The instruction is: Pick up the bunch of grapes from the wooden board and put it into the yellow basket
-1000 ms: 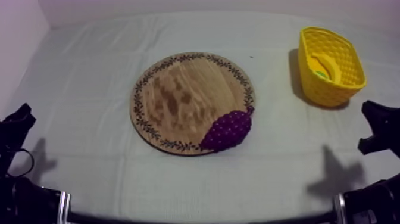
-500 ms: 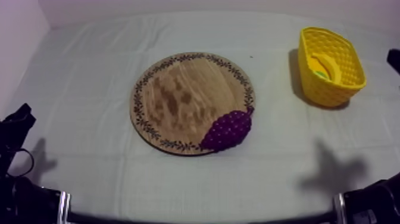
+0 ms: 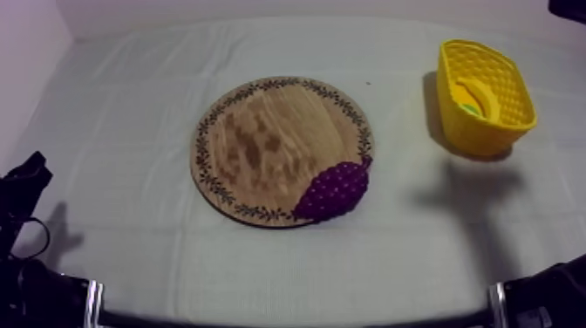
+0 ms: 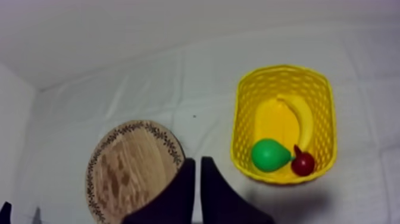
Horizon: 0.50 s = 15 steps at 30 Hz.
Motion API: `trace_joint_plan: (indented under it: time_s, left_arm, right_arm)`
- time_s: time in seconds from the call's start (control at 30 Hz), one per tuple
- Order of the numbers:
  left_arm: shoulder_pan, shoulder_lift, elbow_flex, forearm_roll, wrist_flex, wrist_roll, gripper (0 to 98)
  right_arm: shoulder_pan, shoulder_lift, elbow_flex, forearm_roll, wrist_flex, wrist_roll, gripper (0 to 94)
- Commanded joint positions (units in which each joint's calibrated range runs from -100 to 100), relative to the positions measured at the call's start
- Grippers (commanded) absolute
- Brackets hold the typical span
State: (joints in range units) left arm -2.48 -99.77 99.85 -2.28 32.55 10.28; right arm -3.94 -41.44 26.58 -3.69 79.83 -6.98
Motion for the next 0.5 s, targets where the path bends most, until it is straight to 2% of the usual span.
trace_joint_plan:
  time_s: [0.0,0.23,0.47]
  left_arm:
    - [-0.01,0.03,0.04,0.01,0.03,0.00,0.0]
    - [-0.01,0.03,0.04,0.01,0.03,0.00,0.0]
    - [-0.01,0.03,0.04,0.01,0.03,0.00,0.0]
  right_arm:
    - [-0.05,8.40,-3.41,-0.29,3.98,-1.32,3.7]
    - [-1.80,17.27,-5.05,-2.54,12.10,-5.57,6.4]
    - [-7.33,22.48,-3.04,-5.00,14.13,-9.68,9.1]
